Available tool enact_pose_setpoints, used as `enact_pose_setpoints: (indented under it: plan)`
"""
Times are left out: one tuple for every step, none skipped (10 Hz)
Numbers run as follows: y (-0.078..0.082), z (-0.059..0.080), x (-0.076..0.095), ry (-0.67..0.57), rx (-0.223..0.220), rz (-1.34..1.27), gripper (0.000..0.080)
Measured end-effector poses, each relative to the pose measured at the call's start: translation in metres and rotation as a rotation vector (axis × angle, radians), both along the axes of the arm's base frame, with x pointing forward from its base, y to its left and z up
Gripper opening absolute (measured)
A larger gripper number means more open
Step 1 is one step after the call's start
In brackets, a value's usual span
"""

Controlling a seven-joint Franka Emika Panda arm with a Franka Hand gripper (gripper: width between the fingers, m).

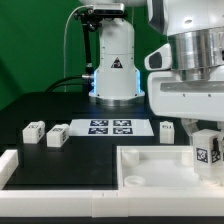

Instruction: Assemble one leg

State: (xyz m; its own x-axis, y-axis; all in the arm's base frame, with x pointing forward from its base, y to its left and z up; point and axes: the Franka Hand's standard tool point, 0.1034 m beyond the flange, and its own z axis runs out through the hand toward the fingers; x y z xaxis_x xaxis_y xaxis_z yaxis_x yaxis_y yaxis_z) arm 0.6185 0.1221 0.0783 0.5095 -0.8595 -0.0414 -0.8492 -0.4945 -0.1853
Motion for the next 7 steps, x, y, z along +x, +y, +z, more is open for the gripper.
enact_pose_setpoints:
  plan:
    - [0.0071,-0.0012,-0.0018,0.024,0.029,-0.155,0.0293]
    - [0.0114,-0.0017,-0.0026,0.038,0.049,-0.239,0.0293]
    - [0.0131,-0.0014,-0.0026,0.051,0.077,-0.327,0.0293]
    - [0.0134,-0.0014,-0.0026,0.050,0.077,-0.319,0.0293]
    - [0.0139,-0.0015,-0.0028,0.049,0.075,-0.305,0.0447]
    - [0.0139,-0.0016,-0.0028,0.040,0.067,-0.244,0.0574]
    - [0.0138,-0.0016,-0.0032,0.039,0.056,-0.173,0.0574]
